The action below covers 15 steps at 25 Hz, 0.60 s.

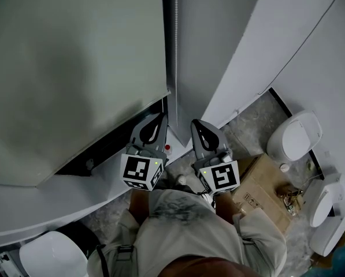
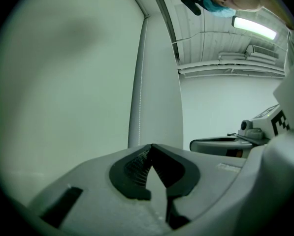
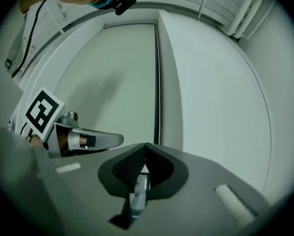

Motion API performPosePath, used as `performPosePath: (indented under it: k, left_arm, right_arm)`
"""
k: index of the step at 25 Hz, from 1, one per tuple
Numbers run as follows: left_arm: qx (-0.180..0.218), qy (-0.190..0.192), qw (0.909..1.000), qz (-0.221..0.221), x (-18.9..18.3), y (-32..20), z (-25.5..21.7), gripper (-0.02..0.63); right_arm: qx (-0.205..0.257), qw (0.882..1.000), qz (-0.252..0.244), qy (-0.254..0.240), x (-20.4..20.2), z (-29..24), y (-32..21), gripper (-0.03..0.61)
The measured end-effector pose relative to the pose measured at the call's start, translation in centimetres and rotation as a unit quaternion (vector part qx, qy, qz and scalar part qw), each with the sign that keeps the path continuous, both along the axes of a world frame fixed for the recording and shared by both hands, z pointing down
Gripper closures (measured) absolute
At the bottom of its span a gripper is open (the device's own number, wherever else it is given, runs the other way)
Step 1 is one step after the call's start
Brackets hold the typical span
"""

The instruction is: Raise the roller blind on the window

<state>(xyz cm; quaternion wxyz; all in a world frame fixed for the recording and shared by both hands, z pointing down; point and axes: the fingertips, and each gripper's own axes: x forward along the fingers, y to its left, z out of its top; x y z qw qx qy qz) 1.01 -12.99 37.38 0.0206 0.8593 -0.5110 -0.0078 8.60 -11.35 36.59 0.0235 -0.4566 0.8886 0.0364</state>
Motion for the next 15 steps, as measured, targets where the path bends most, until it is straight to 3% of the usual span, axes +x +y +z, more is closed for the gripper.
performPosePath:
  k: [5, 15]
  left_arm:
    - [0.004, 0.000, 0.9999, 0.016, -0.1, -1.7, -0.4, 0.604]
    - [0.003, -0.003, 0.9980, 0.063, -0.5, -6.0, -0.5, 0.588]
  right_arm:
    - [0.012, 1.000, 0.003, 0.004, -0.9, -0.5, -0.9, 0.568]
    - [-0.006, 0.999, 0.036, 0.014, -2.5, 0.3, -4.4, 0.568]
